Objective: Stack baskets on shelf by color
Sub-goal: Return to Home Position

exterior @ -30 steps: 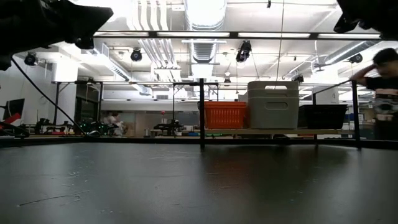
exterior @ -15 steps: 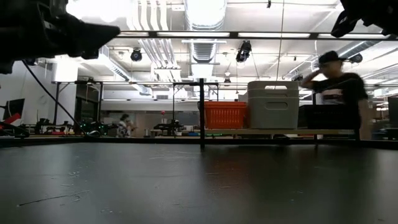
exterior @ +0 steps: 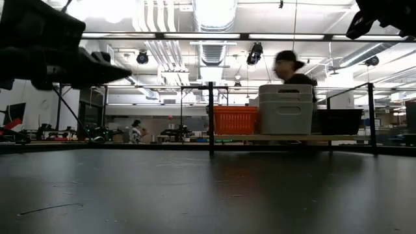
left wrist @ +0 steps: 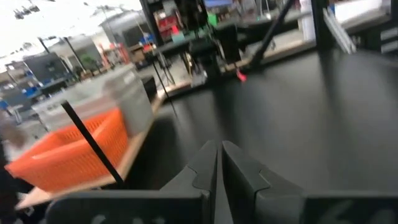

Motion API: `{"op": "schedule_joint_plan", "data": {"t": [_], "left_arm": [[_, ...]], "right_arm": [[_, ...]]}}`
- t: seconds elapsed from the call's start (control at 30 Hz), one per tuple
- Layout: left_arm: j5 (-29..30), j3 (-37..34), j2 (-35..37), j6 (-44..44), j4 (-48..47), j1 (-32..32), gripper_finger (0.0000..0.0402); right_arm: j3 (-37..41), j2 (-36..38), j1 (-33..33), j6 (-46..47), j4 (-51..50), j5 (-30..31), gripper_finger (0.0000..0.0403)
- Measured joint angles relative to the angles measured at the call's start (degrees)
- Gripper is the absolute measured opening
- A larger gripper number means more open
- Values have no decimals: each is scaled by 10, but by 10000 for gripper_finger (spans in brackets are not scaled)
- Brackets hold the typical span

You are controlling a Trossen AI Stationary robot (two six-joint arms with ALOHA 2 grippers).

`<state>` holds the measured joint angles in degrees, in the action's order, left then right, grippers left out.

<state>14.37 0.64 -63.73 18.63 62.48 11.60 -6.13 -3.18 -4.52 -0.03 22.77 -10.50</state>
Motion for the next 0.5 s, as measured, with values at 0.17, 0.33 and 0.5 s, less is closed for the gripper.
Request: {"op": "schedule_joint_plan", "data": {"t": [0.17, 0.33, 0.5], "left_arm": [[0, 0, -55, 0, 0, 0, 8], [0, 0, -108, 0, 0, 0, 8], [0, 1, -159, 0, 0, 0, 8]], "right_arm": [[0, 0, 0, 0, 0, 0, 9], [0, 0, 0, -1, 0, 0, 9], [0, 0, 0, -1, 0, 0, 9]]}}
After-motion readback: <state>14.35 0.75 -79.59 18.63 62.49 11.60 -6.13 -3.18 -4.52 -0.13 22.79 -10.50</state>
